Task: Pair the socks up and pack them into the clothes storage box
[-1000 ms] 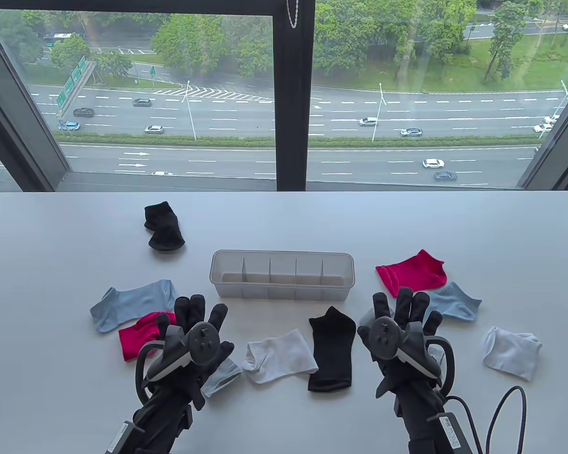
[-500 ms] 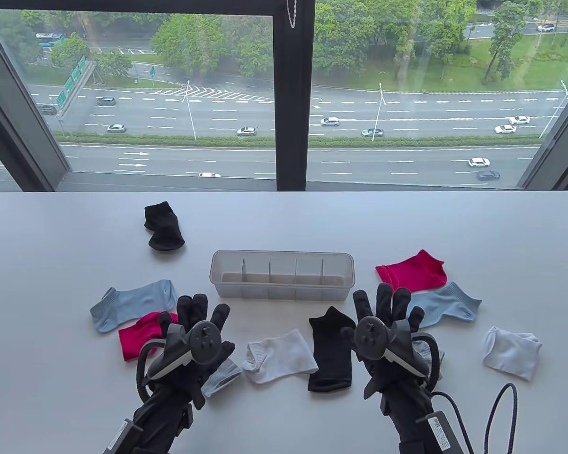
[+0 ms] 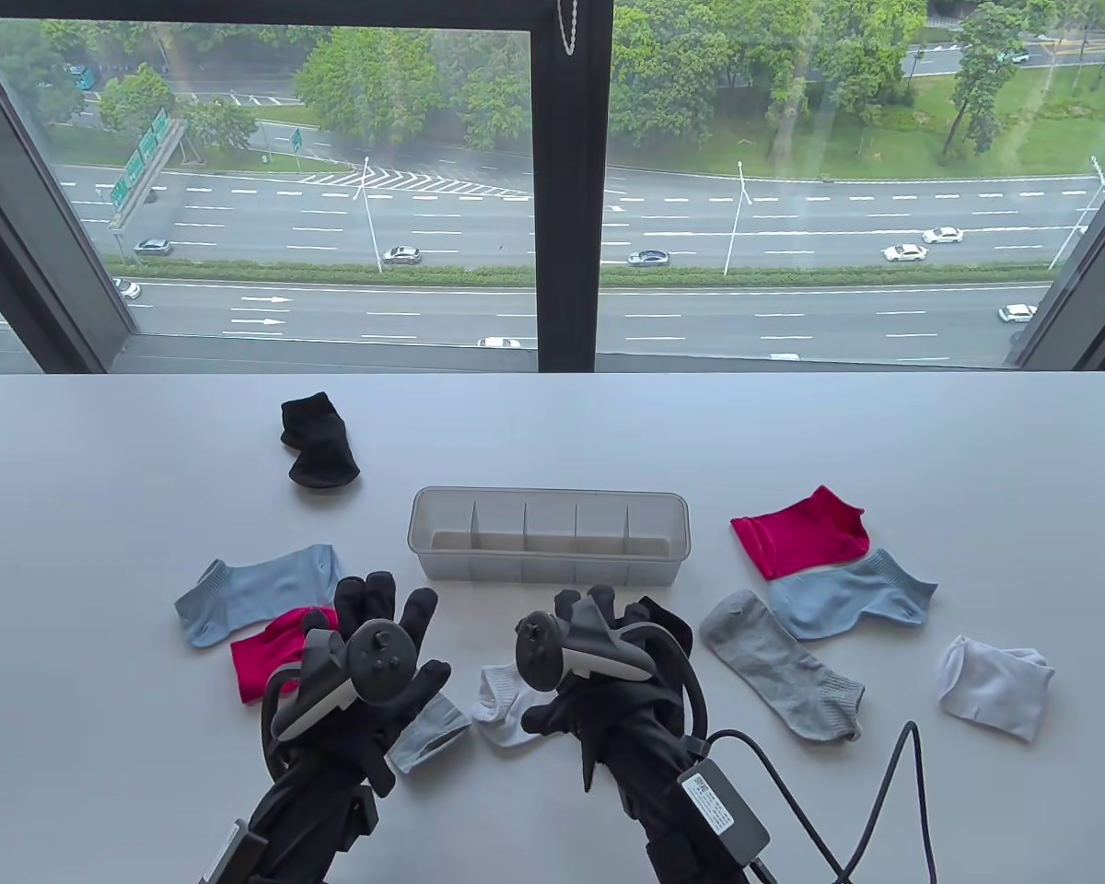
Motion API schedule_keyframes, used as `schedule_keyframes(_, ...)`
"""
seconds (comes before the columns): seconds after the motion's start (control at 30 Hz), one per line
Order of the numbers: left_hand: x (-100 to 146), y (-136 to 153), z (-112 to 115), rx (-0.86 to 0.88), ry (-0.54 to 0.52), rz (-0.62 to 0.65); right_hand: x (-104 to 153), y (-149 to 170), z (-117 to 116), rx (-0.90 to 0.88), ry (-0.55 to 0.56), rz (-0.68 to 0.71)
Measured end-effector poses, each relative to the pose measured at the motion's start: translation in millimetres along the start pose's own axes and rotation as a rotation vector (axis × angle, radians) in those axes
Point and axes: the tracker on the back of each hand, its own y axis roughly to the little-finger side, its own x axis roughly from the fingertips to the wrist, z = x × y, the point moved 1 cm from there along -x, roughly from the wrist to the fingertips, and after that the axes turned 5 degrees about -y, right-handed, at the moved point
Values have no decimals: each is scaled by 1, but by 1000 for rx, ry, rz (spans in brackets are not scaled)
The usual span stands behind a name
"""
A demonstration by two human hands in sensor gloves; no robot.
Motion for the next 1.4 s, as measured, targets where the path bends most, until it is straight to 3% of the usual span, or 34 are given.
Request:
schedule_keyframes(0.2, -1, 0, -1, 23, -3, 13, -16, -2, -24, 110, -44, -48)
schedule_keyframes(0.4, -2, 0, 0, 28, -25, 35, -11, -9, -17, 167, 303, -64)
schedule_keyframes(0.5, -1, -1, -1, 43, -49, 54, -7, -11, -13, 201, 304, -69)
schedule_keyframes(0.57, 1, -2, -4, 65, -88, 68, 2, -6, -3, 130, 377, -54)
schedule_keyframes(0.7, 8, -8, -14, 175, -214, 125, 34, 12, 21, -207, 615, 8)
schedule_keyframes(0.8, 9, -16, -12, 465, -160, 197, 52, 17, 27, -429, 752, 61)
schedule_keyframes(0.93, 6, -40, 7, 961, 14, 308, 60, 4, 25, -581, 731, 164)
schedule_keyframes(1.03, 4, -49, 19, 1159, 65, 362, 63, -2, 21, -592, 798, 164)
schedule_keyframes(1.23, 2, -27, 17, 1268, -191, 177, 58, -4, 19, -636, 620, 392)
schedule_keyframes(1.3, 2, -18, 17, 1307, -239, 123, 59, 3, 20, -695, 647, 390)
schedule_keyframes(1.4, 2, -16, 14, 1293, -209, 134, 60, 15, 21, -722, 699, 377)
